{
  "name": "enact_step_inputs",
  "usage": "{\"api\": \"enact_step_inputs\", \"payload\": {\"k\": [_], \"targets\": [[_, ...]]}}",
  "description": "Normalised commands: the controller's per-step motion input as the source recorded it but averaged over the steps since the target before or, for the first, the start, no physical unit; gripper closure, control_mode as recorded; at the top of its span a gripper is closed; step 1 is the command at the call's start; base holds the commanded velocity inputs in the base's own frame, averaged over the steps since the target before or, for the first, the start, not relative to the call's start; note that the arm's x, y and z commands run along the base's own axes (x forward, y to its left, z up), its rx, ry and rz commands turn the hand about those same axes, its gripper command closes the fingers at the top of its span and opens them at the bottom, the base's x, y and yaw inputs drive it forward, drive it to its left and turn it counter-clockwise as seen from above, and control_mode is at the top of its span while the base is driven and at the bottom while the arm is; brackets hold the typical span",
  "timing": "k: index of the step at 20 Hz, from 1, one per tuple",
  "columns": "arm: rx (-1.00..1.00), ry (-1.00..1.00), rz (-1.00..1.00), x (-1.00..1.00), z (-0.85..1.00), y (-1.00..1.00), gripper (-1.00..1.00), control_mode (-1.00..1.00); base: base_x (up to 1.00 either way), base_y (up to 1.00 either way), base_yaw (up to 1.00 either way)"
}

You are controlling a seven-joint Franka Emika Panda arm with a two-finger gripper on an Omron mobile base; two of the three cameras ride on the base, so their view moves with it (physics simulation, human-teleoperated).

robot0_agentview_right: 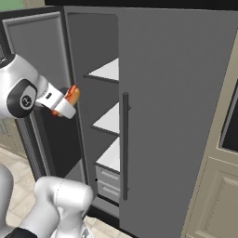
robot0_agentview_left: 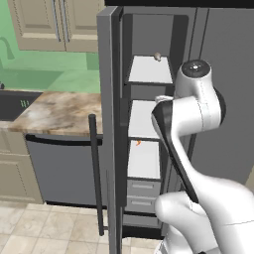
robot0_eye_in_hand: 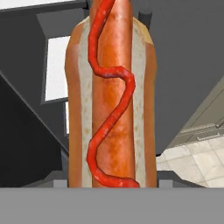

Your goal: Store the hot dog in the freezer for long-term storage. Close the freezer door after placing the cooked food.

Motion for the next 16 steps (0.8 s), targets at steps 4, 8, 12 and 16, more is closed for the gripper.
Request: {"api": "enact_step_inputs", "payload": {"k": [4, 8, 12, 16], "targets": [[0.00, 0.00, 0.00, 0.27, 0.00, 0.00, 1.00, -1.00, 0.00, 0.00, 0.00], [0.00, 0.00, -0.02, 0.44, 0.11, 0.00, 1.00, -1.00, 0.00, 0.00, 0.00], [0.01, 0.00, 0.00, 0.51, 0.11, -0.03, 1.00, -1.00, 0.00, 0.00, 0.00], [0.01, 0.01, 0.00, 0.59, 0.03, 0.00, 1.00, -1.00, 0.00, 0.00, 0.00]]}}
